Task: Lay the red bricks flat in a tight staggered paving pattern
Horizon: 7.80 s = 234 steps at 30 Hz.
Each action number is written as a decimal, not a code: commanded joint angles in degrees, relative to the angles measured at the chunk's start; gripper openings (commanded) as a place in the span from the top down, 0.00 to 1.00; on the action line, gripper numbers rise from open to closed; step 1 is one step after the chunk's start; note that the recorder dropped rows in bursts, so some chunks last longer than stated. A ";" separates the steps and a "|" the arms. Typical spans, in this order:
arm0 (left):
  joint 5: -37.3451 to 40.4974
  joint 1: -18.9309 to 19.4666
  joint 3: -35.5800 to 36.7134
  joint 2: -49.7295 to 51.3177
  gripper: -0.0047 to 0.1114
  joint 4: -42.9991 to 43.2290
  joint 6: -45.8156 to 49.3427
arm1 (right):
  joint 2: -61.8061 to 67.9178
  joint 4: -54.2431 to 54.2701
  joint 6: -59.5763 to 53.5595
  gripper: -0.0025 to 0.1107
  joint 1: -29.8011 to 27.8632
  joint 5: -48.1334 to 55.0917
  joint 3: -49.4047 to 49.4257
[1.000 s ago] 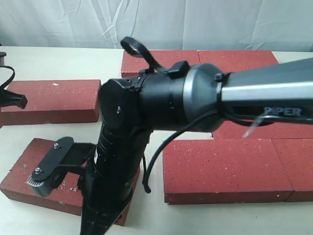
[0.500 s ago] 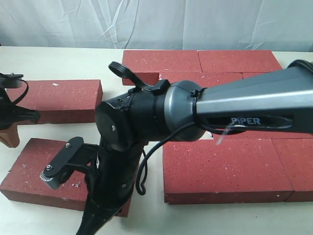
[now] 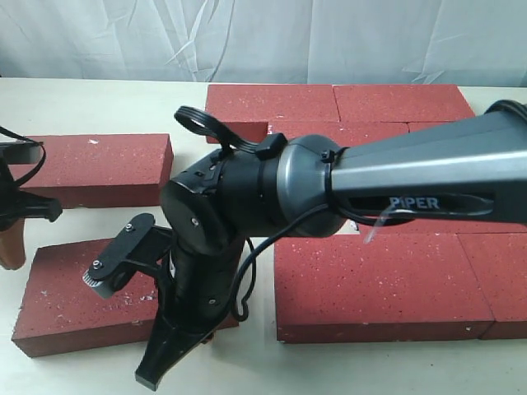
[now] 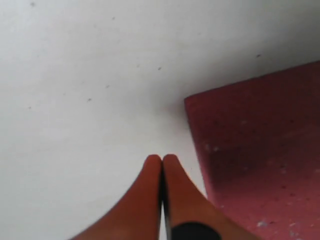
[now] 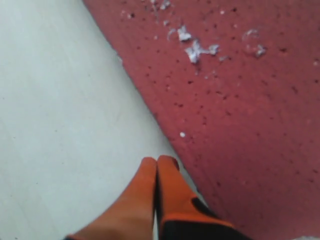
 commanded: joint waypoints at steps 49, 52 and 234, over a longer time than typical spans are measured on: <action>-4.24 -6.21 3.66 -1.41 0.96 -7.12 2.96 | 0.00 -11.86 10.34 0.98 0.05 -2.30 -0.29; -6.46 -6.21 3.66 -0.67 0.96 -8.22 2.96 | 0.00 -13.06 10.34 0.98 0.05 -3.29 -0.29; -28.24 -3.85 4.11 4.22 0.96 -28.39 19.81 | -3.85 -16.56 35.07 0.98 -22.65 -10.04 -0.29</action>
